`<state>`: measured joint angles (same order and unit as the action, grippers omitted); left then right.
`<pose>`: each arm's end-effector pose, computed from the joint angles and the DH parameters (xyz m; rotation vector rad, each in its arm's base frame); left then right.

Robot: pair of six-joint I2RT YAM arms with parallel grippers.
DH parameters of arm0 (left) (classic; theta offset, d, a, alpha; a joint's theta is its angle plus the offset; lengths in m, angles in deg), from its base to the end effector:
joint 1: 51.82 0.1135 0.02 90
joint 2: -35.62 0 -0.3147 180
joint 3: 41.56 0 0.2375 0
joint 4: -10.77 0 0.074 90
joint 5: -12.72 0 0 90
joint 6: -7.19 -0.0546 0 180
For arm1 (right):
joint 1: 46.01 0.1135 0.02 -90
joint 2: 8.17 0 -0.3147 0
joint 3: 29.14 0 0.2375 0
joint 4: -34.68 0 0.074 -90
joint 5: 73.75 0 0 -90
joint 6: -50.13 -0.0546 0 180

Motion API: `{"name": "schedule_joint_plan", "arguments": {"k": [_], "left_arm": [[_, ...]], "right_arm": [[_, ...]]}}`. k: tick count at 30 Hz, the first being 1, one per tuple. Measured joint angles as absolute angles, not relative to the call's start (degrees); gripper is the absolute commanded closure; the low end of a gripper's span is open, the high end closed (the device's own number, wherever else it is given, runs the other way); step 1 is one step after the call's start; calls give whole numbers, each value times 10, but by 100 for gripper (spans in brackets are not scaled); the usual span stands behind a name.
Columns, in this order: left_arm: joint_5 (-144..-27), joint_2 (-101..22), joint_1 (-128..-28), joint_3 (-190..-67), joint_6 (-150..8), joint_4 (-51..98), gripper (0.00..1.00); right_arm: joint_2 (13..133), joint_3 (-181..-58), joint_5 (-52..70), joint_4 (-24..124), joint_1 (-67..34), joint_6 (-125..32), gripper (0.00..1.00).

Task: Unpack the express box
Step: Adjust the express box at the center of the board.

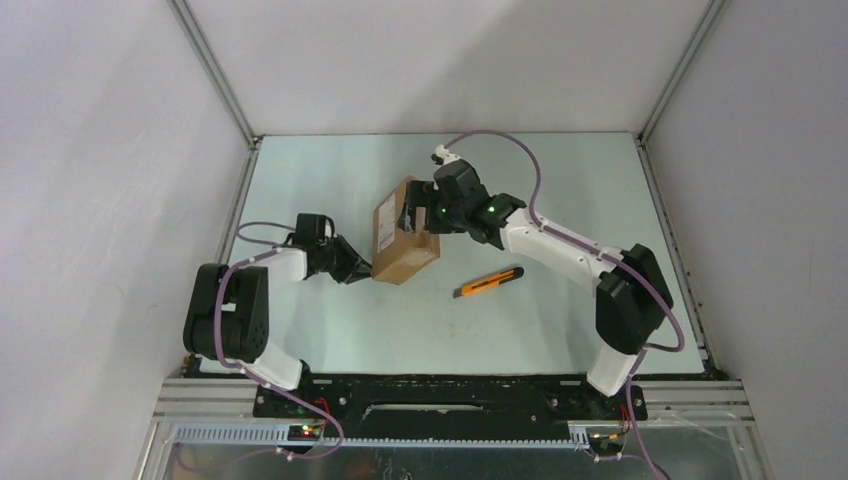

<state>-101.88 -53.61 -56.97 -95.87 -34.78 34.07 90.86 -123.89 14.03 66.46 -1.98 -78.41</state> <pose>0.2725 -0.0474 0.1871 -0.8320 2.5778 -0.8716 0.2934 0.2866 0.3309 -0.1346 2.3276 0.8167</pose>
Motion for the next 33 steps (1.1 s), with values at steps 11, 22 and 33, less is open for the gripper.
{"name": "schedule_joint_plan", "arguments": {"k": [11,22,33], "left_arm": [[-949,-477,-570,-940,-349,391,64],[-832,-314,-549,-936,-353,466,63],[-870,-335,-546,-935,-352,446,58]], "right_arm": [[982,-1357,187,752,6,-745,4],[1010,-1426,245,811,76,-717,5],[1050,-1511,252,833,106,-710,4]]}}
